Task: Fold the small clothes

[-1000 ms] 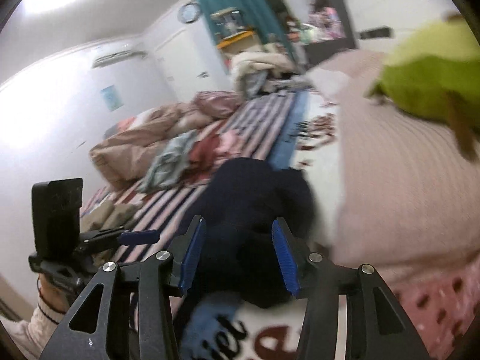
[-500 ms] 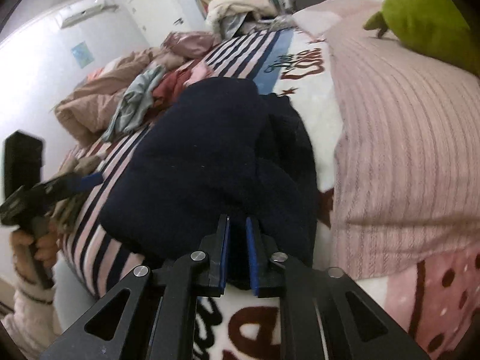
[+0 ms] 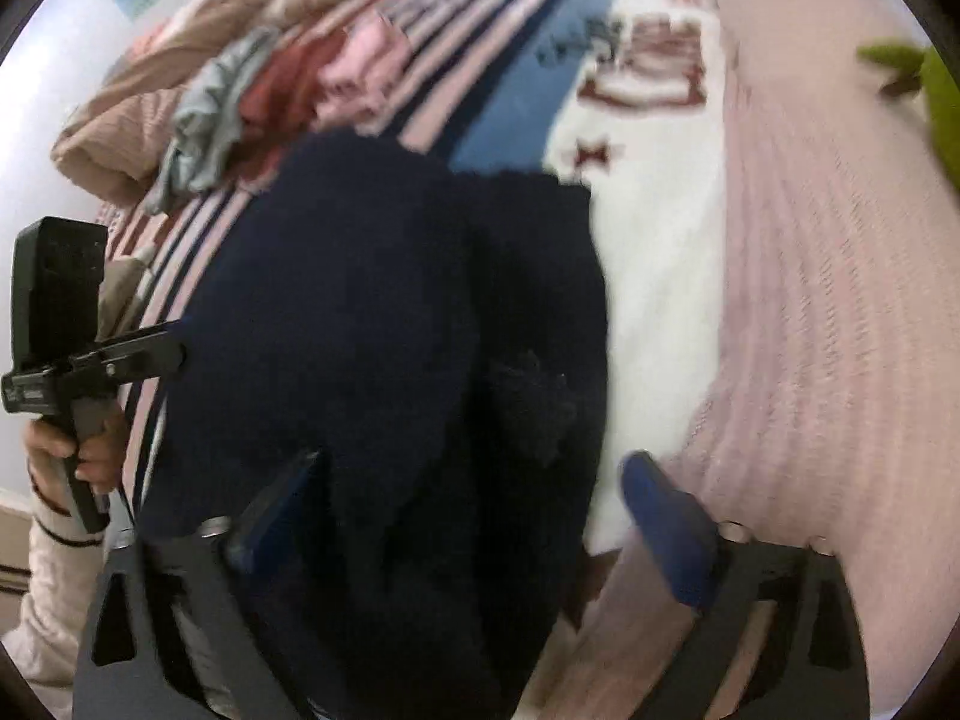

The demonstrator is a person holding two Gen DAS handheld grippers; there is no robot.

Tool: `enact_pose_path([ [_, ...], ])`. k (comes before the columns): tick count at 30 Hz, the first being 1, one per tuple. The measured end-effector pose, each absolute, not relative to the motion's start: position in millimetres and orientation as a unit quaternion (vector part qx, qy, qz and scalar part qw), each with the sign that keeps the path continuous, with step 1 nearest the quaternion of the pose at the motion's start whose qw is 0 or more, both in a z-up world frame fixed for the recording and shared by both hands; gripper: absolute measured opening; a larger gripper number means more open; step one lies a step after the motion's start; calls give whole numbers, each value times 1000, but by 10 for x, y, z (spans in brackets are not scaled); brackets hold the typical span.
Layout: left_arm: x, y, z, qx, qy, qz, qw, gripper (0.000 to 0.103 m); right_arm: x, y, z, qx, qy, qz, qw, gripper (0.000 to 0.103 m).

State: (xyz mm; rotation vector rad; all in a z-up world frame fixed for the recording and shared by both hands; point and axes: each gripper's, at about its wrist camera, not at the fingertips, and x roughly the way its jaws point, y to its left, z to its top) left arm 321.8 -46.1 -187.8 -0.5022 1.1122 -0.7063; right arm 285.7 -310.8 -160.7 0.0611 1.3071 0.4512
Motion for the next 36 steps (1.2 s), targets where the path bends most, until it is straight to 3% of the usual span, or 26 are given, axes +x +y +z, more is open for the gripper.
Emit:
enact_pose_path([
  [6,3324,-544,-2137,-283,515,-329,739,84,2901,-3107,-1763,45,603,239,760,102],
  [8,3313,-581,-2165,-287,509,-327,742,63,2897,-3060,-1855,38,610,251,751,102],
  [11,3248,-584,-2035,-272,492,-323,761,43,2891,-3014,-1859,46,608,252,751,102],
  [16,3036,-465,-1682,-238,469,-335,782,38,2747,-2838,-1774,62,598,273,751,102],
  [20,2743,-120,-1432,-211,462,-329,796,37,2573,-2398,-1673,45,583,335,739,102],
  [25,2685,300,-1547,-212,490,-304,789,40,2565,-2007,-1722,8,584,367,724,101],
  [30,2666,443,-1716,-235,496,-300,780,54,2735,-2276,-1814,50,588,360,722,102],
  [32,2627,492,-1738,-240,499,-304,775,69,2807,-2413,-1871,74,591,363,716,102],
  [36,2511,581,-1812,-249,499,-304,772,71,2855,-2414,-2062,113,593,391,695,102],
])
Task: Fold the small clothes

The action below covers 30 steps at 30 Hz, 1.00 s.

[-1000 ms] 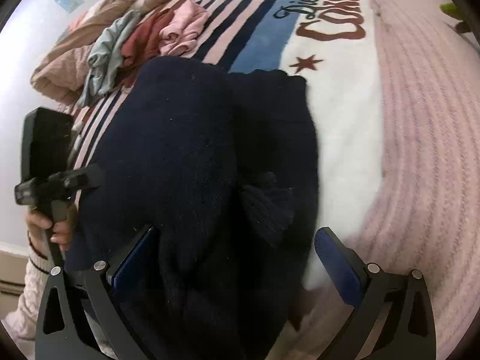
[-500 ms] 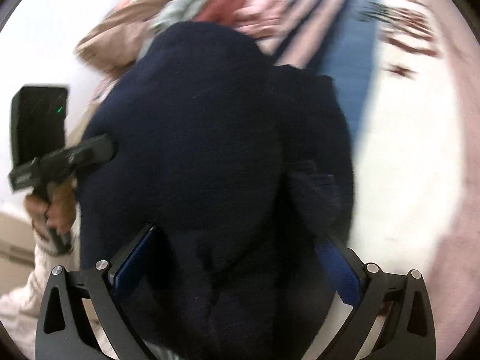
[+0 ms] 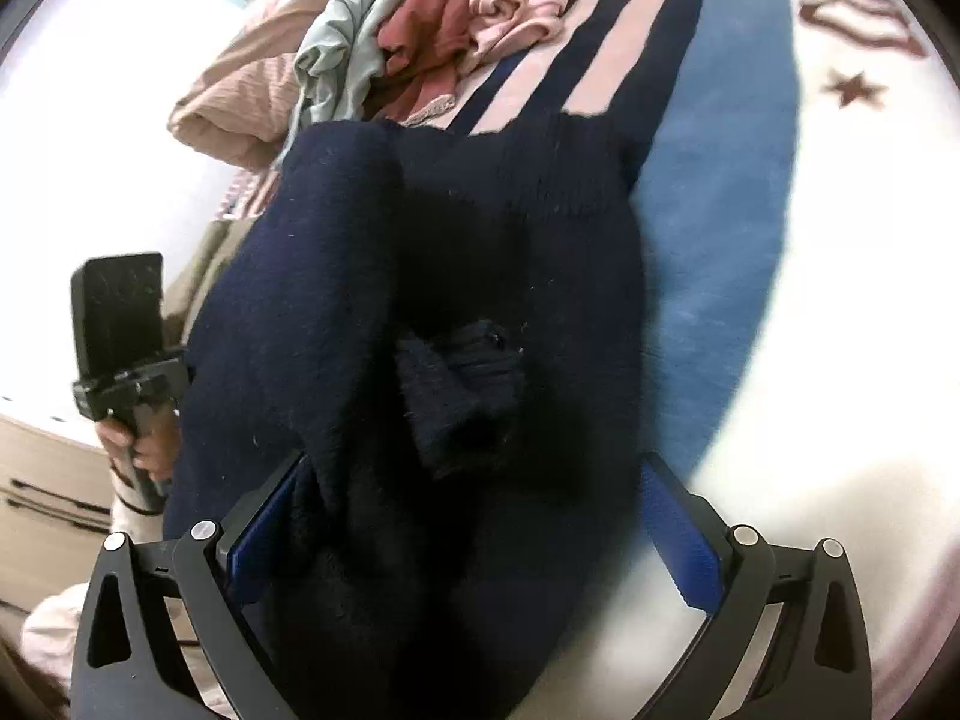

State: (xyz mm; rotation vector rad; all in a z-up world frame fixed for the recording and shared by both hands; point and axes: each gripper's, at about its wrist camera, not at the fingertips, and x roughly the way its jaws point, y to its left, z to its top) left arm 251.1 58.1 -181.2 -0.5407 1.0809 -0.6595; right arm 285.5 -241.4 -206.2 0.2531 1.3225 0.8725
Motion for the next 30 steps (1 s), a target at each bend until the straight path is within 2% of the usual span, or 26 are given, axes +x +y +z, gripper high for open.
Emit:
enact_pose_path([
  [1,2509,593,-1833,-257,496,-299,774,70,2870,-2377,-2077,116,587,398,696,102],
  [2,2521,599,-1868,-268,490,-297,774,60,2885,-2284,-2088,118,580,407,696,102],
  [3,2535,587,-1895,-274,490,-295,773,58,2902,-2252,-2095,127,573,416,695,95],
  [4,2559,577,-1919,-278,491,-288,774,53,2893,-2284,-2118,137,570,422,692,81],
  [7,2579,549,-1871,-274,483,-274,786,45,2864,-2285,-2103,165,558,439,685,62],
  [10,2513,471,-1646,-242,468,-279,803,40,2733,-2301,-1964,167,534,448,698,49],
  [14,2375,443,-1208,-201,437,-295,825,38,2534,-2221,-1636,164,488,457,725,44],
  [20,2079,509,-481,-139,395,-291,860,37,2178,-1879,-913,145,411,481,761,43],
  [30,1419,1353,515,-96,332,-233,909,32,1828,-784,-172,113,364,526,761,40],
])
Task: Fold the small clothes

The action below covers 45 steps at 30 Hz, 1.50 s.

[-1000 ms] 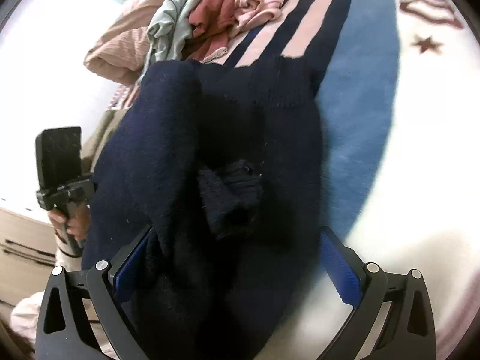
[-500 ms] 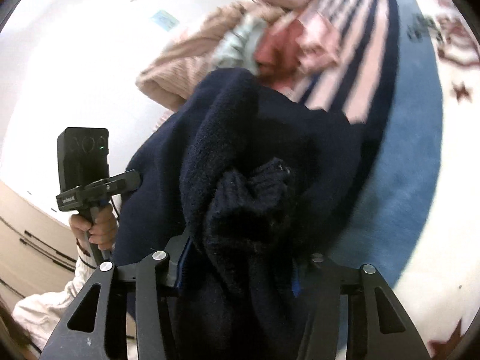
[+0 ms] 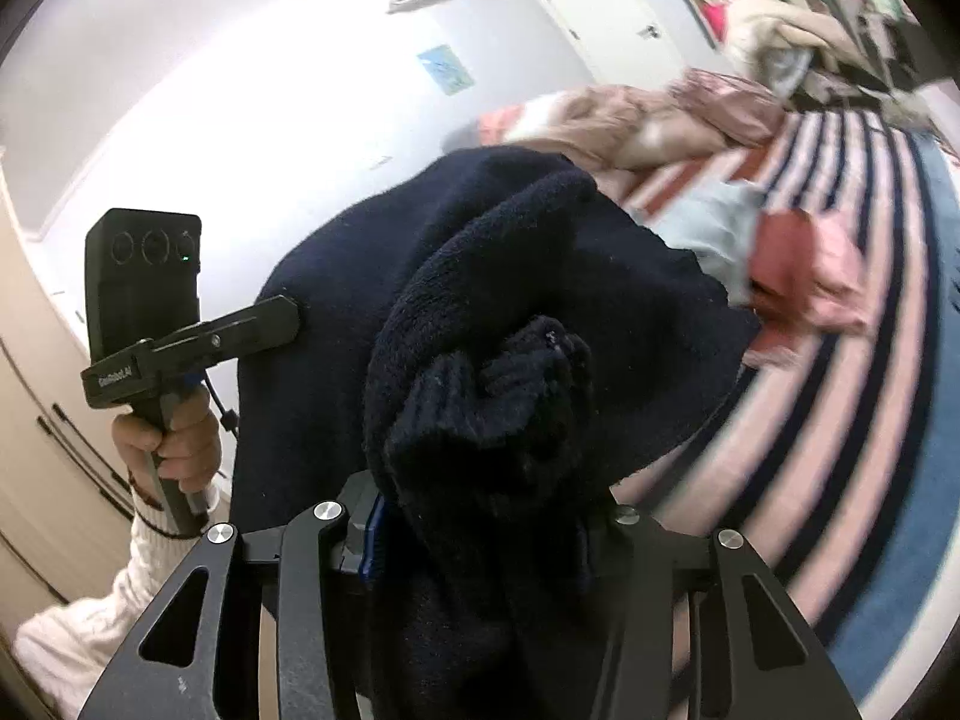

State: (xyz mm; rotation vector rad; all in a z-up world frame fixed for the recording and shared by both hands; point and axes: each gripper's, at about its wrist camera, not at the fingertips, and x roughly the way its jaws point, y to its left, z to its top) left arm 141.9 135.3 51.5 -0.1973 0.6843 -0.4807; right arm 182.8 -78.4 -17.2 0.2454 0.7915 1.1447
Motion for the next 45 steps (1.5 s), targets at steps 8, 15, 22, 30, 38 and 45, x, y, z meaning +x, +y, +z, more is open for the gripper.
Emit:
enact_pose_path([
  [8,1123,2489,746,-96,334,-155,925,32,1761,397,-9,78,379,569,726,40],
  [15,1455,3605,23,-138,397,-89,903,32,2137,1295,-550,83,463,546,694,40],
  [22,1611,4095,-554,-192,392,-88,895,35,2437,1476,-1014,114,509,529,669,44],
  [30,1686,4045,-603,-189,401,-85,892,42,2383,1416,-1066,109,524,519,666,57],
  [38,1533,3992,-435,-186,388,-42,902,64,2305,1267,-888,80,515,506,687,65],
  [45,1179,3619,-75,-147,347,-18,926,69,2145,921,-685,69,489,500,711,66],
])
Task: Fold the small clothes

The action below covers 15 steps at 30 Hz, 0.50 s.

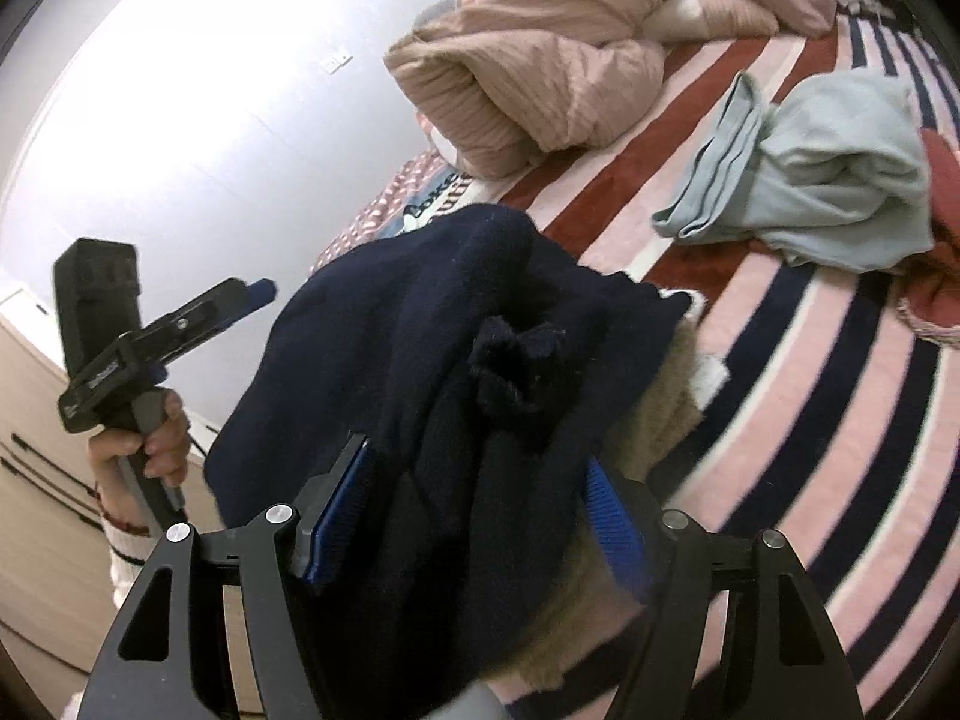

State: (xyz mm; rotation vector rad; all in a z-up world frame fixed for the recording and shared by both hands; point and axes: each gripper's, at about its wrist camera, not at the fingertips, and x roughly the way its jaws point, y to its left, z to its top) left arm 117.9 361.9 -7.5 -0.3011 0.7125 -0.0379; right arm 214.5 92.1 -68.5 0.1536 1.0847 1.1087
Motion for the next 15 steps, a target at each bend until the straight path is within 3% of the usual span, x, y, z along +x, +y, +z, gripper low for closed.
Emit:
enact_pose_path([
  [9,689,2684,281,-86,295,-3,952,71,1726,237,-514,46,432,480,762,66],
  [15,358,1885,226,-47,239,16,970,77,1124,-470,-448,18,336,420,843,66],
])
